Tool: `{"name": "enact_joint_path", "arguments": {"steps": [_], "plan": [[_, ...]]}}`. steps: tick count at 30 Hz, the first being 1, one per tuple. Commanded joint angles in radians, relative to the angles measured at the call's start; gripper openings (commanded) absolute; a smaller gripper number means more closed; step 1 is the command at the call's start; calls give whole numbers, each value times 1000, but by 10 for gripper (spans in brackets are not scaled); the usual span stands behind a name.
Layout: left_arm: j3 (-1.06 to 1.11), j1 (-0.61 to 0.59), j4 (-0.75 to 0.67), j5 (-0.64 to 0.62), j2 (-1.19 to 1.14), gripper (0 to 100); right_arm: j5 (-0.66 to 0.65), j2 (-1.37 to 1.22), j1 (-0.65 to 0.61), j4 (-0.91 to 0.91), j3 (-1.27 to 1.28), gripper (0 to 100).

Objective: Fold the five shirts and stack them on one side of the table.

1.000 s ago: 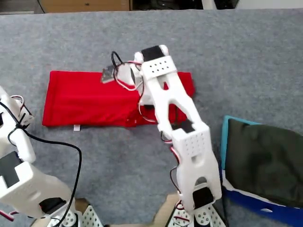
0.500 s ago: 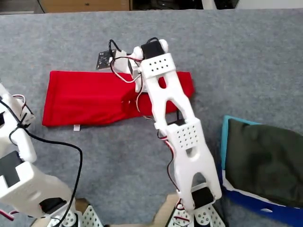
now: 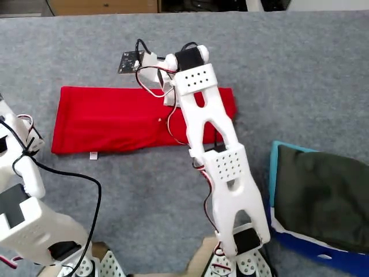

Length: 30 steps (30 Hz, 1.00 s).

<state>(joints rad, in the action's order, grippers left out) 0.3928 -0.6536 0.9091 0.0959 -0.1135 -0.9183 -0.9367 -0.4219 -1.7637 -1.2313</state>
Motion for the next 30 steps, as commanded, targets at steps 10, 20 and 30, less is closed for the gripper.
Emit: {"name": "enact_joint_path", "arguments": {"steps": [10,20,30], "plan": [[-199,92,255,43,12,29,270,433,117,-21,332,37],[-695,203,551,44,-222,136,269,530,232,-18,601,36],[-1267,192,772,44,-687,195,269,530,225,-12,610,36]]}}
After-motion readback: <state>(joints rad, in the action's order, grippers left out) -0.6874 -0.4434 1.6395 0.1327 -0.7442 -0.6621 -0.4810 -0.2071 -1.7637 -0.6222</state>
